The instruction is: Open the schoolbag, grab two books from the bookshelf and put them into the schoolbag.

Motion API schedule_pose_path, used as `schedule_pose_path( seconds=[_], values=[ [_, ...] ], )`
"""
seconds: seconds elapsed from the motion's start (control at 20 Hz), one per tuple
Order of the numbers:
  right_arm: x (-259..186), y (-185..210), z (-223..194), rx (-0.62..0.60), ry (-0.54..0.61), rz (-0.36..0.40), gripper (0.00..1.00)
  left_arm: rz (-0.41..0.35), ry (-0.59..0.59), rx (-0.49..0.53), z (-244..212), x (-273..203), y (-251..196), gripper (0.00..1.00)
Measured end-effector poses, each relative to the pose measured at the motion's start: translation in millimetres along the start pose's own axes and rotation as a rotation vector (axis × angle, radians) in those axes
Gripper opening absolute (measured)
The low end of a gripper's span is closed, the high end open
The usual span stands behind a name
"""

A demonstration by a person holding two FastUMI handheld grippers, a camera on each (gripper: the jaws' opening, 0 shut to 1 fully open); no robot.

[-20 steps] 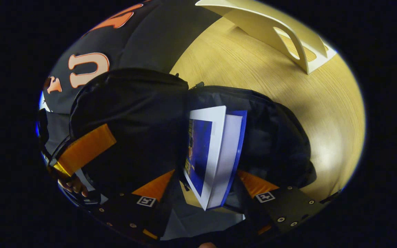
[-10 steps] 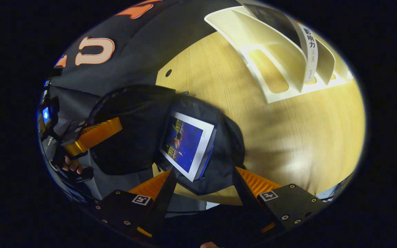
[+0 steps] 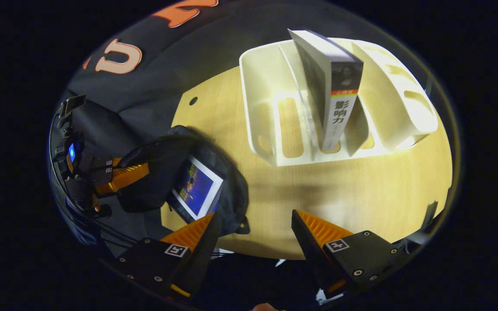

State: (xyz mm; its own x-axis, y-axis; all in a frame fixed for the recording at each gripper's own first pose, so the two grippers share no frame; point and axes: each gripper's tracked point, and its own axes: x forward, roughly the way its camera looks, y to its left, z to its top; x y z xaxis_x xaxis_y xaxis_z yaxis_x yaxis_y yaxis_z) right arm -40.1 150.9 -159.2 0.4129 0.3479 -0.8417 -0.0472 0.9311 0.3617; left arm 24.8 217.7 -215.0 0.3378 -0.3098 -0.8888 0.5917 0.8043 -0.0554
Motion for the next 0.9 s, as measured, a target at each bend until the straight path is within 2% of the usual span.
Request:
schedule_pose_path(
  seconds=[0.1, 0.3, 0.45, 0.75, 0.9],
  values=[
    [-8, -20, 9, -0.025, 0.022, -0.053, 0.99, 0.002, 0.003, -0.005, 0, 2, -1, 0.07],
    [-25, -37, 43, -0.034, 0.010, -0.070, 0.99, 0.006, 0.009, -0.025, 0, 5, 0, 0.07],
    [-34, -54, 70, -0.077, -0.002, -0.125, 0.99, 0.010, 0.014, -0.036, 0, 6, 1, 0.07],
    [-38, -59, 116, -0.119, -0.001, -0.150, 0.99, 0.017, 0.025, -0.040, 2, 7, 5, 0.07],
    [-30, -67, 139, -0.153, -0.017, -0.207, 0.99, 0.008, 0.028, -0.060, 1, 9, 4, 0.07]
  ],
)
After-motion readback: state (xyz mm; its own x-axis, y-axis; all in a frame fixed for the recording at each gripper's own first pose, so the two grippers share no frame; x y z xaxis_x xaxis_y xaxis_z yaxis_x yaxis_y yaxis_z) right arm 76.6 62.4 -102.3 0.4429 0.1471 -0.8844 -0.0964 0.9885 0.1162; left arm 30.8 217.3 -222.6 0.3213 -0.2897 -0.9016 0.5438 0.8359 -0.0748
